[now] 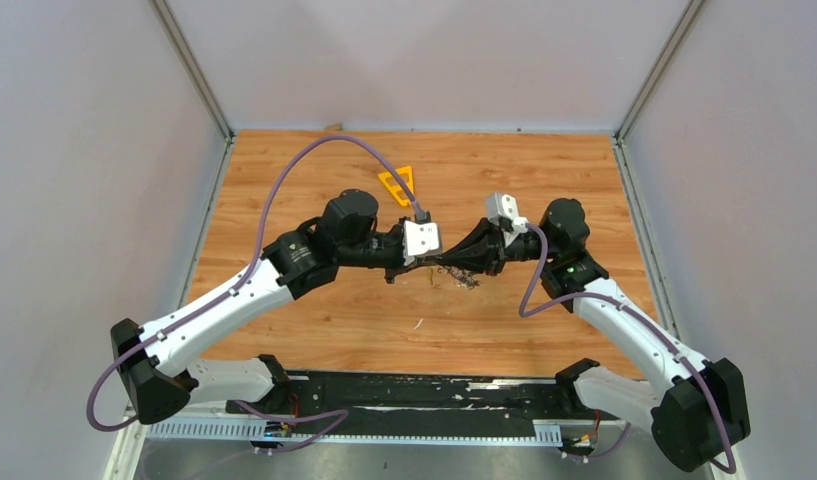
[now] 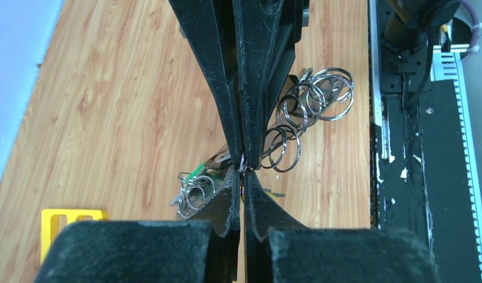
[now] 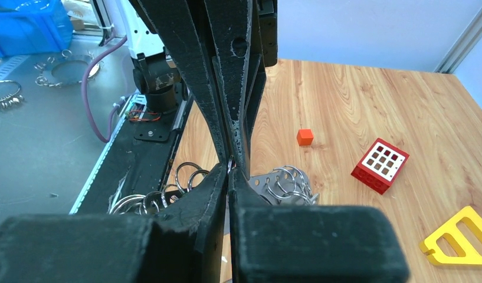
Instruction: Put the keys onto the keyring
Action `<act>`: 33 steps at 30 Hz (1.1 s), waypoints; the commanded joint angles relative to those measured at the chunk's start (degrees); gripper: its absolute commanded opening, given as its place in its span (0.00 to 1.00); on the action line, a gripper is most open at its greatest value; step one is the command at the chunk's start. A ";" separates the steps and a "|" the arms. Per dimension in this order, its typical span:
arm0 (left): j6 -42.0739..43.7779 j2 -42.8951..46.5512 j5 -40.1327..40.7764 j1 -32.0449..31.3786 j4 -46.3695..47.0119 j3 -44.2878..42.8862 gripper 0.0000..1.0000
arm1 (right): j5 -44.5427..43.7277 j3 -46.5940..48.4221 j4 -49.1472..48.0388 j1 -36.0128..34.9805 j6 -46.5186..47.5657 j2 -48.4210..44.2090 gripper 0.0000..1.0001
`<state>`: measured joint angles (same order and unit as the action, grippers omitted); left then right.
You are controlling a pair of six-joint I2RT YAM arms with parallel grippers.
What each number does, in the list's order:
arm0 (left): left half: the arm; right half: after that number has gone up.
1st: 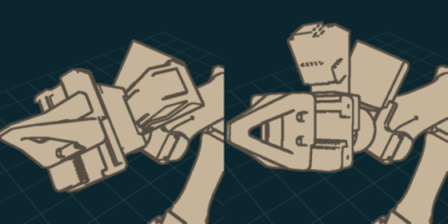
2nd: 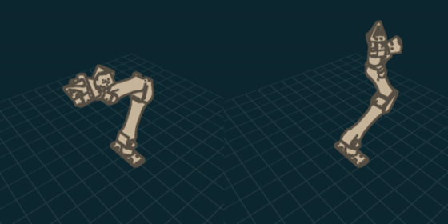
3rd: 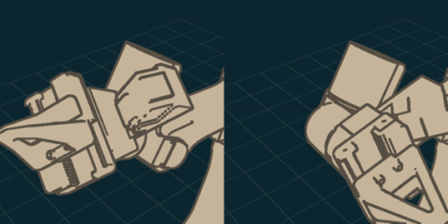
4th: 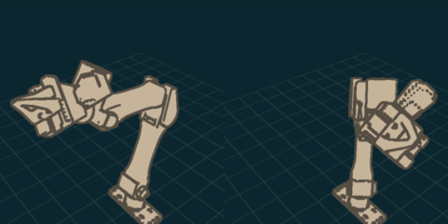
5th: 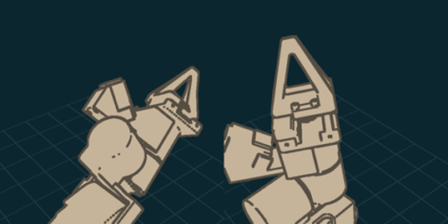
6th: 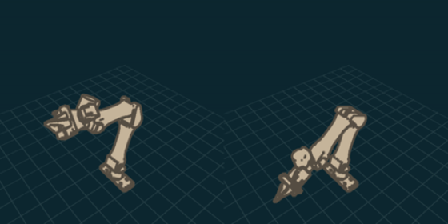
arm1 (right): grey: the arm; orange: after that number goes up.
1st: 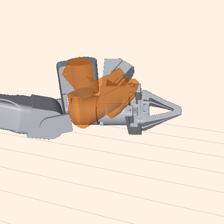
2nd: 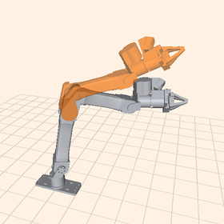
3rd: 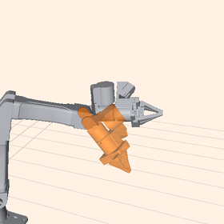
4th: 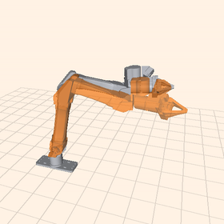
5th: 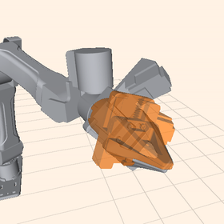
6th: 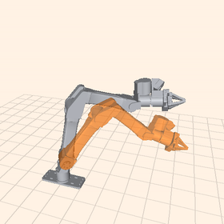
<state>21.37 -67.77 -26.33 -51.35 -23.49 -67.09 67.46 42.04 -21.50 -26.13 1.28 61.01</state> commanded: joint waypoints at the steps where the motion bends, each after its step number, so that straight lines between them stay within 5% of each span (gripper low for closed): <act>1: 3.01 -0.19 0.17 0.11 -3.27 -4.76 0.00 | -0.64 1.64 2.83 0.23 3.72 -0.87 0.07; 4: 3.02 -0.90 0.09 0.12 -4.58 -6.11 0.00 | -0.54 1.80 2.82 0.07 3.29 -0.62 0.00; 13: 1.78 -0.08 -1.66 0.11 0.35 -2.70 0.00 | -0.04 1.90 0.35 -0.28 -0.28 -0.02 0.00; 22: 0.94 -1.80 -0.63 0.11 -3.63 -6.43 0.00 | -3.30 2.54 6.30 -0.73 5.59 0.47 0.00; 33: -6.01 -9.80 4.70 0.11 -19.88 -17.72 0.00 | -6.74 3.27 10.97 -0.84 10.76 -0.02 0.24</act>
<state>19.03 -77.23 -22.52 -51.33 -40.07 -80.79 61.73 43.57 -12.67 -26.87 9.80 61.08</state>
